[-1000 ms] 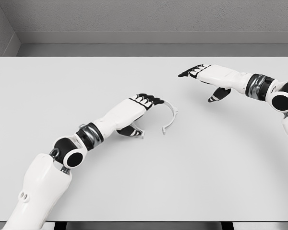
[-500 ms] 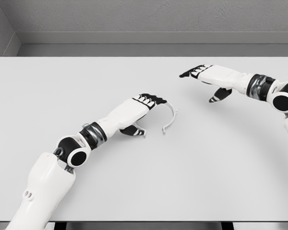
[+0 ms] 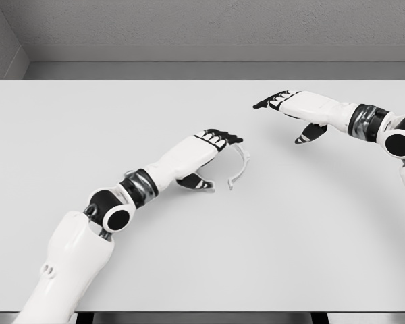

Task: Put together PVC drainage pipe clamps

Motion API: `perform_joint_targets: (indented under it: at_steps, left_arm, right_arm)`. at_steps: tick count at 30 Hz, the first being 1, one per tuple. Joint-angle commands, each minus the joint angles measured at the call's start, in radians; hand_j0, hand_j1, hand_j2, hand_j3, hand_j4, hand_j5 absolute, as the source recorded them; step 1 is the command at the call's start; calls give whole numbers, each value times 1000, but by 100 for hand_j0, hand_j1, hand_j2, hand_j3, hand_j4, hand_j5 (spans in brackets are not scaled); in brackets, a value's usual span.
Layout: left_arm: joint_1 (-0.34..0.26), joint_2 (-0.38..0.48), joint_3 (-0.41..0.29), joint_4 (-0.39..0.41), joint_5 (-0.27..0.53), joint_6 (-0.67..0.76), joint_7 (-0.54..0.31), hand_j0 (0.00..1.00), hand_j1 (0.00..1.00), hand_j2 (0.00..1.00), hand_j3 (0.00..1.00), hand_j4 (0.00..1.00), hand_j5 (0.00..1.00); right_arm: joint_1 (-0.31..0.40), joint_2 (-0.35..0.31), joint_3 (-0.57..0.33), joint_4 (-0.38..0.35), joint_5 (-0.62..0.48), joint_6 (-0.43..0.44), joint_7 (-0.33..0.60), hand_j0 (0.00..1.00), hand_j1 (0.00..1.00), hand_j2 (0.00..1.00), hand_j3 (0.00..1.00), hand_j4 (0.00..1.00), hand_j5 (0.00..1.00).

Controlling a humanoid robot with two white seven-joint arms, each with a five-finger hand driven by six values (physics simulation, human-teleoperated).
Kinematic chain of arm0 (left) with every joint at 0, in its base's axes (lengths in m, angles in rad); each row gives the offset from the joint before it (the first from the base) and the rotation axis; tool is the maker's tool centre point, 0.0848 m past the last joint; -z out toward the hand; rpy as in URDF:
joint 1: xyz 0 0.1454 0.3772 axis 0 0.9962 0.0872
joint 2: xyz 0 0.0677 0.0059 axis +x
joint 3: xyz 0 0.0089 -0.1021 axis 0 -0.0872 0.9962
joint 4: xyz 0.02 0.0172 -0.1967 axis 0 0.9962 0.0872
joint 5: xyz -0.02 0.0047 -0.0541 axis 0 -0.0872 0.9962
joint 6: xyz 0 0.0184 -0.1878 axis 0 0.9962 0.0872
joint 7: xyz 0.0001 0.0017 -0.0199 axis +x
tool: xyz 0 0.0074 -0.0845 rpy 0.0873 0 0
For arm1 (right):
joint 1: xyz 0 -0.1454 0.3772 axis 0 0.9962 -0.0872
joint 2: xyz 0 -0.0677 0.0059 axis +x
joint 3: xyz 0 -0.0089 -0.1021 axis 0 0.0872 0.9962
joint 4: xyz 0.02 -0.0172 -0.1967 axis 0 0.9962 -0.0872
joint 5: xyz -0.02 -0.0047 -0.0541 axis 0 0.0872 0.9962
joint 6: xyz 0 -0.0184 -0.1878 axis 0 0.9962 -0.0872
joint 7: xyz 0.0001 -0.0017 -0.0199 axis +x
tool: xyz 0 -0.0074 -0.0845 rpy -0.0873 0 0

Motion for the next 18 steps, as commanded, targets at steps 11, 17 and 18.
perform_joint_targets:
  at_steps: [11,17,18]
  left_arm:
    - [-6,-17,0,9,6,1,1,100,100,100,100,100,100]
    - [18,-3,3,-31,14,1,1,100,100,100,100,100,100]
    - [21,-2,6,-32,16,1,1,100,100,100,100,100,100]
  right_arm:
    - [0,-35,-42,4,-8,2,-2,100,100,100,100,100,100]
    - [-2,-43,-45,4,-8,2,-2,100,100,100,100,100,100]
    - [-2,-43,-45,4,-8,4,-2,100,100,100,100,100,100]
